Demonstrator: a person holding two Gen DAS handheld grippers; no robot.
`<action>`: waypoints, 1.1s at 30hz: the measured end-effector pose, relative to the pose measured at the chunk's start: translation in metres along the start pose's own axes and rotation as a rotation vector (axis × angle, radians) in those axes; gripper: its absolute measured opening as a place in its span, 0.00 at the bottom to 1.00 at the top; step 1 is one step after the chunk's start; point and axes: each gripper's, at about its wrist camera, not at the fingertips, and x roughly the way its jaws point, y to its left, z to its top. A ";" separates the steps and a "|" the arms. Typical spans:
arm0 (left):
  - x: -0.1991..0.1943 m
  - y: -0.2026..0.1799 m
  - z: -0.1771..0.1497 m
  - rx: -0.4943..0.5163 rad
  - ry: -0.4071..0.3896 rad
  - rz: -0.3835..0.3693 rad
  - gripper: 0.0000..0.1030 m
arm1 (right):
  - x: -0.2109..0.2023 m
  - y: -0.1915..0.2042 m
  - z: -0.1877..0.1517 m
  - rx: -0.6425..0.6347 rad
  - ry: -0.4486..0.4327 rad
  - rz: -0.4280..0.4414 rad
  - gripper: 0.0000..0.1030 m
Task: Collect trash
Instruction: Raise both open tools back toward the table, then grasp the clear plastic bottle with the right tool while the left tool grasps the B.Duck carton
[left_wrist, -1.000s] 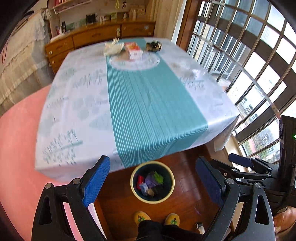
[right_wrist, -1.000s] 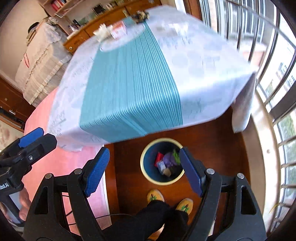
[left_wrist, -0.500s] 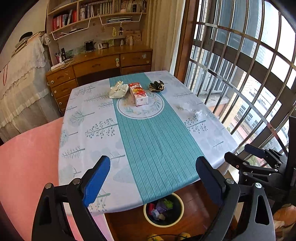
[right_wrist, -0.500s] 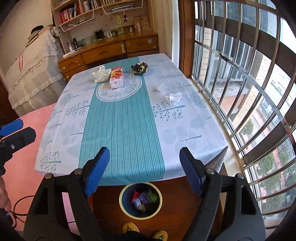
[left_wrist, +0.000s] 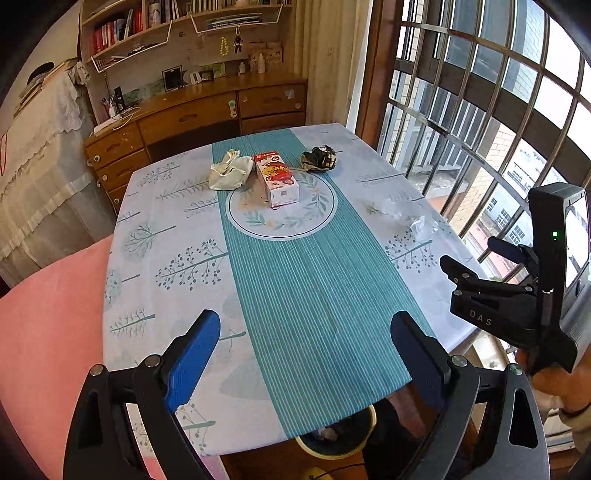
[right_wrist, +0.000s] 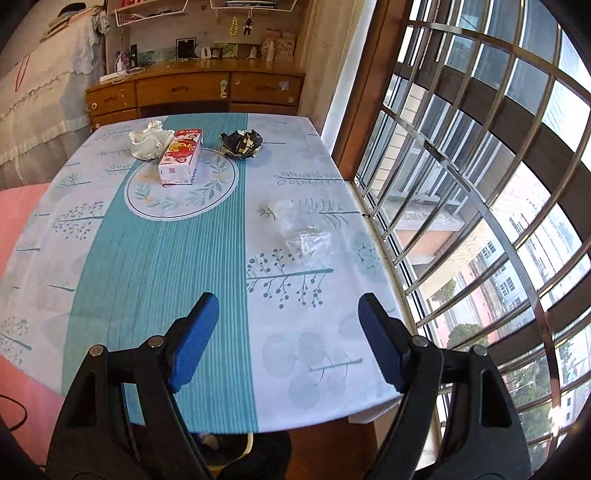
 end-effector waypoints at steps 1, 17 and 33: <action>0.010 0.000 0.006 -0.007 0.005 0.013 0.92 | 0.012 0.001 0.005 -0.022 -0.002 -0.006 0.73; 0.152 -0.024 0.110 -0.158 0.167 0.096 0.92 | 0.198 -0.020 0.053 -0.324 0.107 0.017 0.40; 0.241 0.004 0.201 -0.233 0.198 0.192 0.92 | 0.248 -0.065 0.133 0.007 0.232 0.437 0.33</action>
